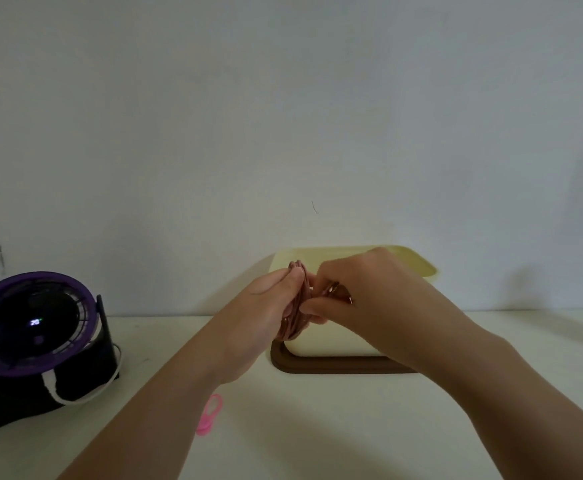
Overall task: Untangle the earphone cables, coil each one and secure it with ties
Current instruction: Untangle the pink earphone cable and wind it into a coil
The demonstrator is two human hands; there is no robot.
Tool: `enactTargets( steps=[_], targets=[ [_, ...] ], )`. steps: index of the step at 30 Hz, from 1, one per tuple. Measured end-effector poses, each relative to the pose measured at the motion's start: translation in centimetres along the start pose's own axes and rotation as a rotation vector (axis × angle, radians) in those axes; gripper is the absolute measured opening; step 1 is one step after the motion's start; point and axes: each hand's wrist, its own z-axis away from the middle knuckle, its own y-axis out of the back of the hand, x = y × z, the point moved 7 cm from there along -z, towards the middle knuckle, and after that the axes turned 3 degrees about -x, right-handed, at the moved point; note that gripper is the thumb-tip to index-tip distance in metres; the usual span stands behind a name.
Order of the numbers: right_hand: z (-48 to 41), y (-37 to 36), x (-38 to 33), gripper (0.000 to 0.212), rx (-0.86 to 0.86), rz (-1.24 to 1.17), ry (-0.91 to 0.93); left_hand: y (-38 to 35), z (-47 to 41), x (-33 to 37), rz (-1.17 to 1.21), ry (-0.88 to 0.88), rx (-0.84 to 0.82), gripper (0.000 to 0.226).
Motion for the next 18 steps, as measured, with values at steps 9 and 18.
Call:
enactTargets(
  steps=[9,18],
  targets=[
    [-0.2,0.0,1.4,0.013,0.012,-0.503,-0.061,-0.6,0.2,-0.3,0.075,0.032,-0.1,0.055],
    [-0.4,-0.4,1.7,0.014,0.013,-0.706,-0.074,-0.6,0.6,-0.2,-0.025,0.005,-0.244,0.051]
  ],
)
